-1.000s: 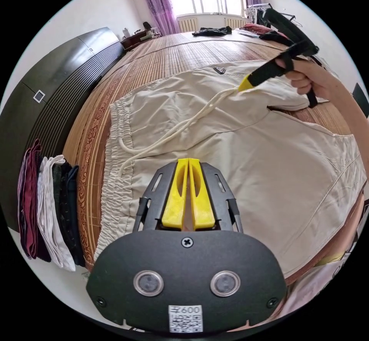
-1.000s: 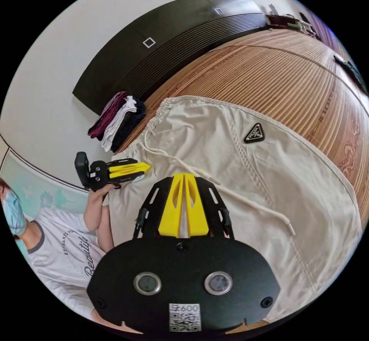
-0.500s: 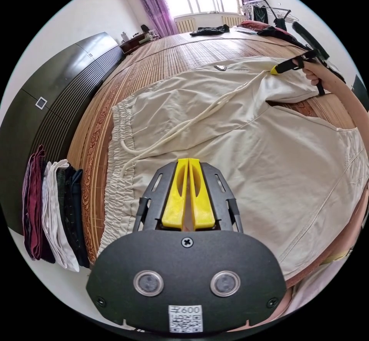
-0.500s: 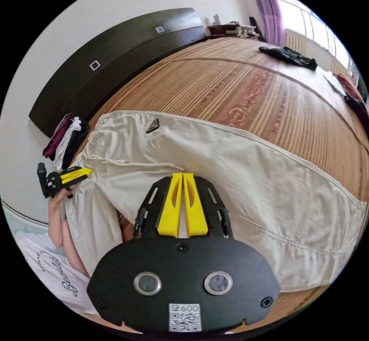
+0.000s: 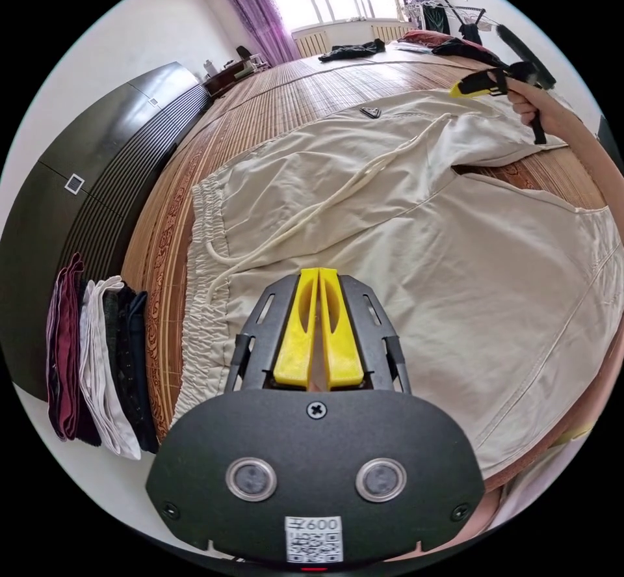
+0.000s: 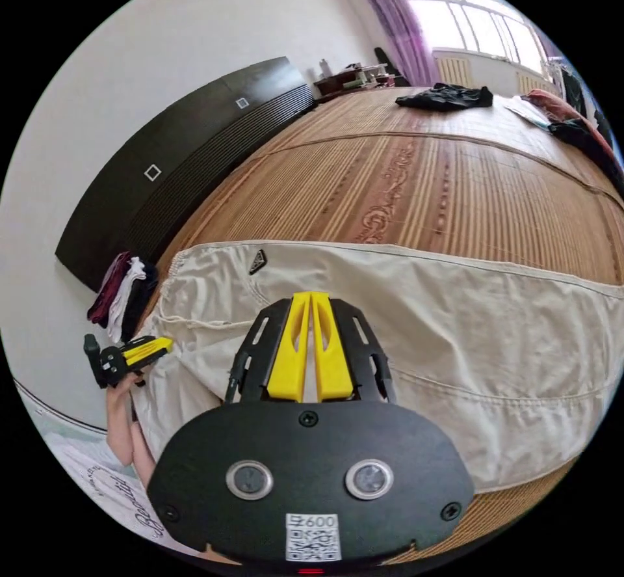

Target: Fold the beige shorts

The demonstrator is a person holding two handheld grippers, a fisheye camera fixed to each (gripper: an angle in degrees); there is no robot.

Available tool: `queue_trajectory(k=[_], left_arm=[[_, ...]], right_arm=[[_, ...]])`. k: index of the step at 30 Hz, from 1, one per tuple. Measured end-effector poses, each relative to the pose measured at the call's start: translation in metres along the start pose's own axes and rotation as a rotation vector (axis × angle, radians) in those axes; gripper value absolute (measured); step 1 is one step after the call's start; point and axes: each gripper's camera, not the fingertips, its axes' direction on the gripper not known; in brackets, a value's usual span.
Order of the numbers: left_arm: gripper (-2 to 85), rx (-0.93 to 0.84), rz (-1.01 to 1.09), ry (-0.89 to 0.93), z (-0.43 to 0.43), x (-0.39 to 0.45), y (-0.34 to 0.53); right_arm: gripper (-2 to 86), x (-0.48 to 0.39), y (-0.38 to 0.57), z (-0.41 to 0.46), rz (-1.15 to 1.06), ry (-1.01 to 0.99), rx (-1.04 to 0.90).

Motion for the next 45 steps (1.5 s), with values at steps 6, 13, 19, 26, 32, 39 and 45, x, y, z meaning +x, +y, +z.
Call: queue_trajectory(k=[6, 13, 19, 26, 32, 39, 45], left_arm=[[0.7, -0.001, 0.003, 0.016, 0.001, -0.005, 0.008], [0.6, -0.006, 0.019, -0.028, -0.001, -0.002, 0.017], [0.6, 0.003, 0.021, -0.048, -0.006, -0.006, 0.027], [0.7, 0.024, 0.037, -0.059, -0.018, -0.015, 0.047], [0.7, 0.04, 0.049, -0.088, -0.031, -0.022, 0.065], [0.7, 0.045, 0.116, -0.173, -0.058, -0.022, 0.089], [0.7, 0.292, 0.042, -0.19, -0.184, 0.004, 0.172]], right_arm=[[-0.8, 0.072, -0.026, -0.018, 0.26, -0.096, -0.022], [-0.8, 0.158, 0.029, -0.182, 0.593, 0.596, 0.285], [-0.8, 0.016, -0.008, -0.131, 0.002, 0.408, 0.1], [-0.8, -0.121, 0.0, -0.034, -0.236, -0.078, -0.164], [-0.8, 0.028, 0.069, -0.173, 0.279, 0.11, 0.064], [-0.9, -0.027, 0.21, -0.299, 0.259, 0.529, 0.134], [-0.9, -0.175, 0.319, -0.289, -0.071, 0.33, 0.064]])
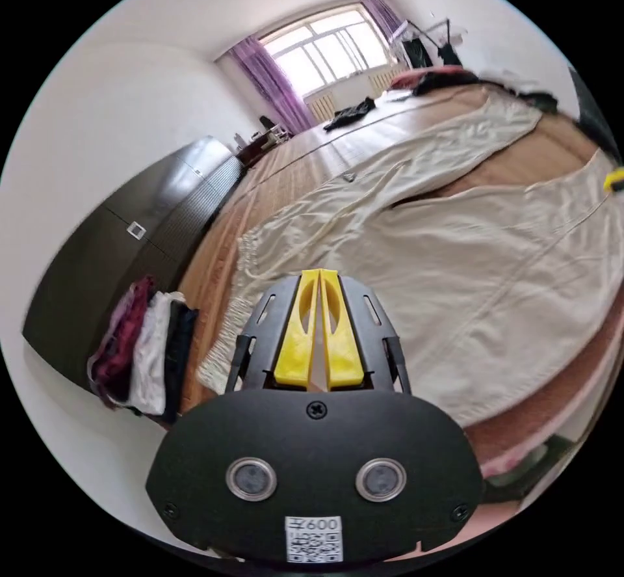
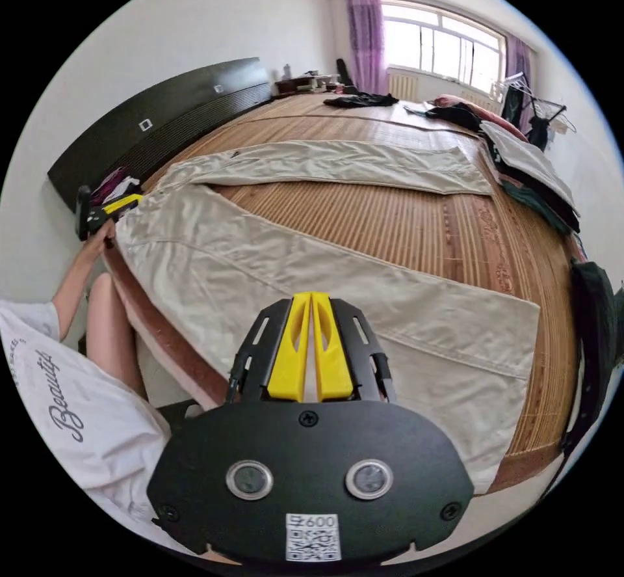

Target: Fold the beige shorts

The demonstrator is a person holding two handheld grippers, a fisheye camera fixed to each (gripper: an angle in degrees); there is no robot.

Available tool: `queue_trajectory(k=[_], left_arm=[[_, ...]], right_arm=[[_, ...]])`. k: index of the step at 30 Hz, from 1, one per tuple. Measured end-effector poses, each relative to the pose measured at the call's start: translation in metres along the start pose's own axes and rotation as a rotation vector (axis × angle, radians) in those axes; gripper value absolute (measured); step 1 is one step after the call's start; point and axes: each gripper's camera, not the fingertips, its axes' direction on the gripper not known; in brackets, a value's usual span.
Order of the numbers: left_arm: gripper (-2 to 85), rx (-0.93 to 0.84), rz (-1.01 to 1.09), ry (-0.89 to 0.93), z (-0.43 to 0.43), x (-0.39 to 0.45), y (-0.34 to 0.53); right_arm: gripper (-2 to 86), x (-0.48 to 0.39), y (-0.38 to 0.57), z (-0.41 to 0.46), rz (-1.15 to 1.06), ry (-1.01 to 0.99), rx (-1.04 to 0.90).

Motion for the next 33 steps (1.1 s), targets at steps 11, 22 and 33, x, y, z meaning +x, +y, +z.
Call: queue_trajectory(k=[11, 22, 33], left_arm=[[1.0, -0.097, -0.241, 0.288, -0.049, -0.029, 0.13], [7.5, 0.002, -0.241, 0.053, -0.112, -0.058, 0.232], [8.4, 0.152, -0.394, 0.039, -0.134, -0.051, 0.323]], right_arm=[[-0.8, -0.063, 0.122, 0.019, 0.112, -0.115, 0.064], [-0.8, -0.114, 0.198, 0.024, 0.066, 0.182, 0.22], [-0.8, -0.129, 0.266, 0.043, -0.027, 0.299, 0.329]])
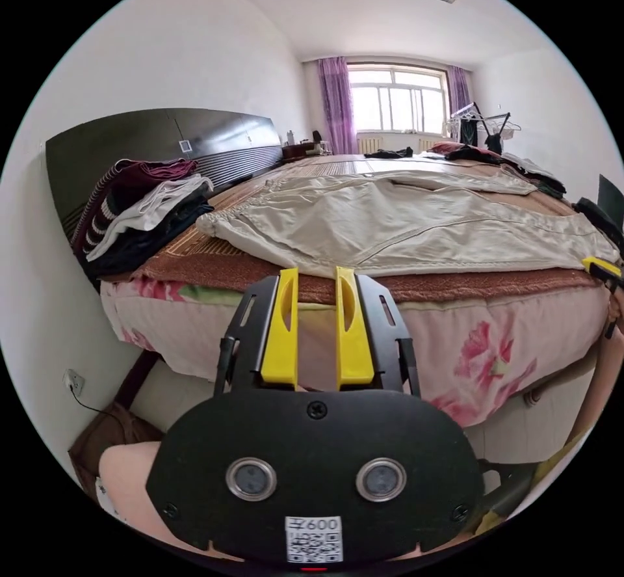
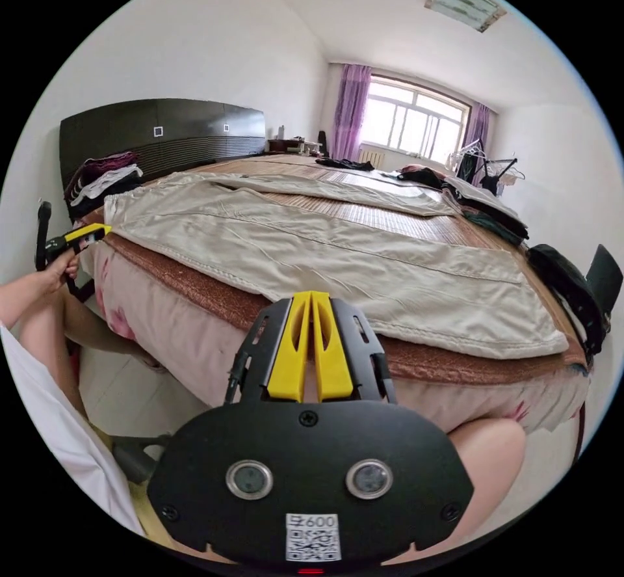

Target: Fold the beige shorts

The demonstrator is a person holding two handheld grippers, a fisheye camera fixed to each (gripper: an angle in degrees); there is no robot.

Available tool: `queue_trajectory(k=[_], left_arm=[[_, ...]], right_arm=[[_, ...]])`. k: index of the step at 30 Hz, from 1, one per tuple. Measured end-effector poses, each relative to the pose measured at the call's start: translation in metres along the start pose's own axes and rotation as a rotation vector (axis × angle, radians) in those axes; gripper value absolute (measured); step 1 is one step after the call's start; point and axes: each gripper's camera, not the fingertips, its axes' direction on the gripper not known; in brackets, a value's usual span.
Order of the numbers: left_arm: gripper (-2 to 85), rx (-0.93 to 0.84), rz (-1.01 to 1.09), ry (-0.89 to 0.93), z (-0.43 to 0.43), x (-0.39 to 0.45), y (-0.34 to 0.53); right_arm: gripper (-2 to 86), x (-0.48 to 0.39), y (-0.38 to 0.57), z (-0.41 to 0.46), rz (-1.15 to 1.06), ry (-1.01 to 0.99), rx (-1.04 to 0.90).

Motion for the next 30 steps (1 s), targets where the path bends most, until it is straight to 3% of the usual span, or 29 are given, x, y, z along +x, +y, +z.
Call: queue_trajectory(k=[6, 9, 12, 13, 17, 20, 25, 30], left_arm=[[8.9, -0.01, 0.033, -0.019, -0.007, 0.014, 0.024], [12.0, -0.022, 0.275, -0.031, -0.017, 0.023, 0.021], [13.8, 0.07, 0.583, -0.209, -0.036, 0.032, 0.03], [13.9, 0.096, 0.77, -0.278, -0.04, 0.039, 0.04], [14.3, 0.031, 1.463, -0.427, -0.022, 0.058, 0.089], [14.1, 0.009, 1.762, -0.493, -0.003, 0.068, 0.115], [12.7, -0.13, 1.789, -0.421, 0.026, 0.09, 0.119], [11.8, -0.209, 1.708, -0.427, 0.026, 0.112, 0.111]], right_arm=[[-0.8, -0.014, 0.033, 0.003, -0.032, 0.094, 0.029], [-0.9, -0.016, 0.046, 0.005, -0.057, 0.103, 0.02], [-0.8, -0.006, 0.058, 0.007, -0.009, 0.053, 0.019], [-0.8, -0.002, 0.063, 0.007, 0.008, 0.032, 0.017], [-0.8, -0.006, 0.083, 0.011, 0.003, 0.039, 0.026], [-0.8, -0.015, 0.097, 0.013, 0.01, 0.075, 0.033], [-0.3, -0.056, 0.1, 0.01, -0.12, 0.162, -0.039], [4.0, -0.141, 0.094, -0.015, -0.281, -0.098, 0.216]])
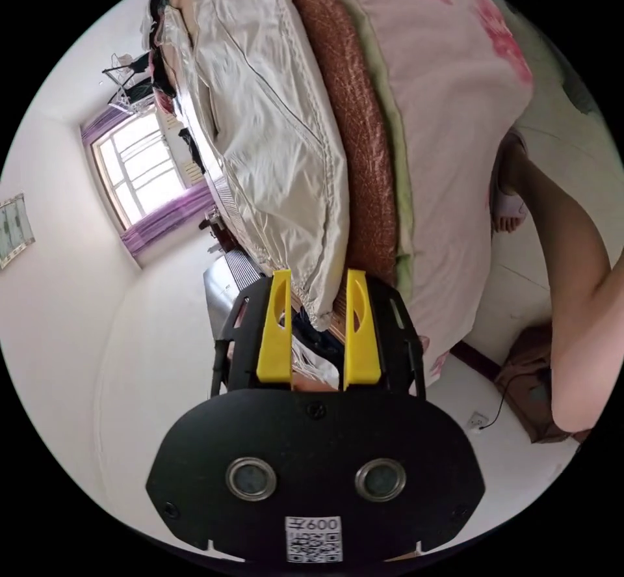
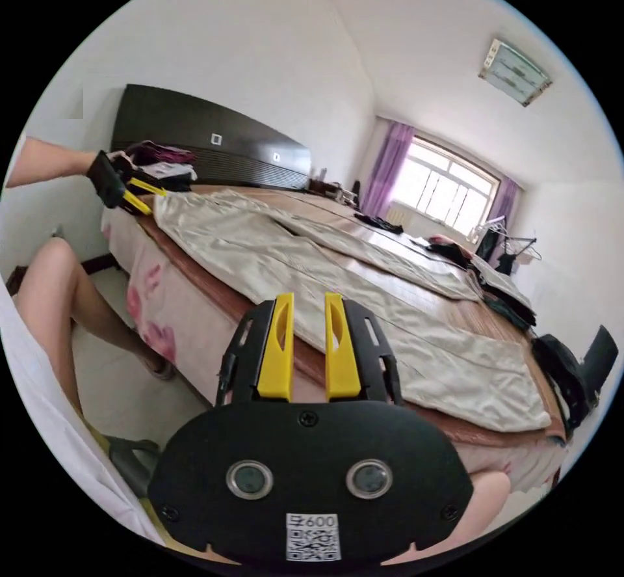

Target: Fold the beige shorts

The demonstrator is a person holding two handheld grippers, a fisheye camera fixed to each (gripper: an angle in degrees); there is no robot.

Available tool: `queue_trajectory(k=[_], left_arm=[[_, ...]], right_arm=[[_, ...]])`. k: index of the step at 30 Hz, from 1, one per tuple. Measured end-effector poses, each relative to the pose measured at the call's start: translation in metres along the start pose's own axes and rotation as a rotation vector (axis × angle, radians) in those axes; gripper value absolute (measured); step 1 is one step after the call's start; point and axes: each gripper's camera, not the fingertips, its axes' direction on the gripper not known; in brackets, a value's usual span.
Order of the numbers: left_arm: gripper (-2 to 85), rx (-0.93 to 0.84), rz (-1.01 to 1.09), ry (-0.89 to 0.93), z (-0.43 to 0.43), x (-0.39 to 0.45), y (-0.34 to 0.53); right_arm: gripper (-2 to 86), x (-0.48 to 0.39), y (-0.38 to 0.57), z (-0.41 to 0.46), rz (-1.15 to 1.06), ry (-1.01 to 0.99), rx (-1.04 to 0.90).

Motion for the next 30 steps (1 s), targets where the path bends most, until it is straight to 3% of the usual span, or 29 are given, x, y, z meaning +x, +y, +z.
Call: queue_trajectory(k=[5, 9, 14, 16, 21, 25, 30], left_arm=[[8.2, -0.013, 0.083, -0.035, -0.004, 0.014, -0.024], [4.1, -0.052, 0.16, -0.067, -0.004, 0.022, -0.043], [1.9, 0.08, -0.237, 0.037, -0.029, -0.037, -0.017], [1.7, 0.101, -0.264, -0.011, -0.038, -0.045, -0.01], [1.3, 0.114, -0.259, -0.06, -0.054, -0.052, -0.007], [1.2, 0.104, -0.385, -0.074, -0.064, -0.058, 0.0], [1.1, 0.062, -0.523, -0.048, -0.08, -0.06, 0.004]], right_arm=[[8.5, -0.107, -0.069, 0.058, -0.12, -0.41, 0.037], [10.0, -0.181, -0.1, 0.104, -0.208, -0.45, -0.001], [11.8, -0.249, -0.119, 0.151, -0.224, -0.337, -0.051], [11.2, -0.267, -0.12, 0.165, -0.272, -0.334, -0.104], [3.3, -0.271, -0.103, 0.187, -0.407, -0.02, -0.232], [-0.4, -0.2, -0.047, 0.16, -0.533, 0.237, -0.282], [-0.8, -0.056, 0.029, 0.101, -0.432, 0.455, -0.522]])
